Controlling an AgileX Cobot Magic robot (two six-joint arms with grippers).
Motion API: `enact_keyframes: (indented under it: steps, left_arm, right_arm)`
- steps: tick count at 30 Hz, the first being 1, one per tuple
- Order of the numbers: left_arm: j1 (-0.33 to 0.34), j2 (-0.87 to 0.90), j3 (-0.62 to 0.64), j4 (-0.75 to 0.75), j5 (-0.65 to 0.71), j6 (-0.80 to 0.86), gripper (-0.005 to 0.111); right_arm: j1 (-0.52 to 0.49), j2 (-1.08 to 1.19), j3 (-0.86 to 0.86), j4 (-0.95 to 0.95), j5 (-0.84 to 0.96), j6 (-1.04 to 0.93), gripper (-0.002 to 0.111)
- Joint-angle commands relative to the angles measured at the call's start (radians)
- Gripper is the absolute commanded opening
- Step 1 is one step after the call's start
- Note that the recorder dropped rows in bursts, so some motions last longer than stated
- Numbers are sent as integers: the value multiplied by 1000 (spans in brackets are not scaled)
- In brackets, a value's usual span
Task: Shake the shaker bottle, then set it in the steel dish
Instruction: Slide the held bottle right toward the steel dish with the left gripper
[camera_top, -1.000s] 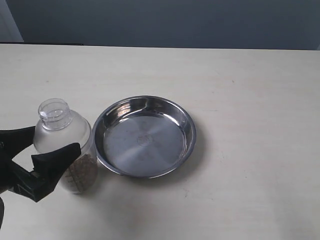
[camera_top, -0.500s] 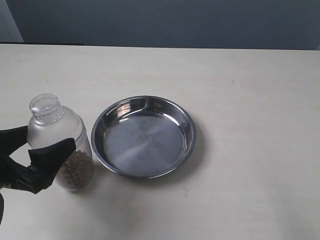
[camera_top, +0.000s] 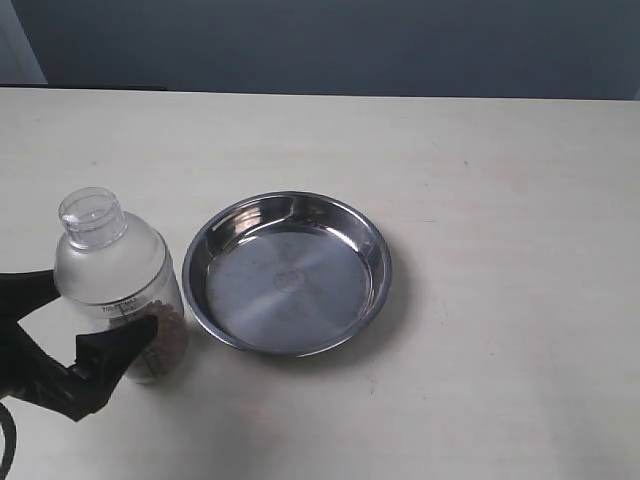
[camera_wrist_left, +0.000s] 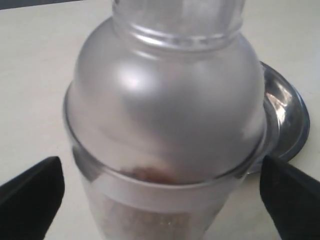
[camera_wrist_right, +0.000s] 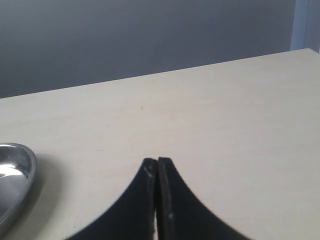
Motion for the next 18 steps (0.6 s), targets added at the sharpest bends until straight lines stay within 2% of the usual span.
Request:
enact_keyframes:
  steps: [1,8,18]
  left_arm:
    - [-2,51,5,-68,-20,73,106]
    - [-2,151,5,-173,-126,186,106]
    - [-2,262,5,-144,-244,229,106]
  right_arm:
    - [-3,-3,1,-1,-7,0,-1]
    - [-3,-3,1,-1,-7,0,-1]
    - [-3,-3,1,-1,-7,0,-1]
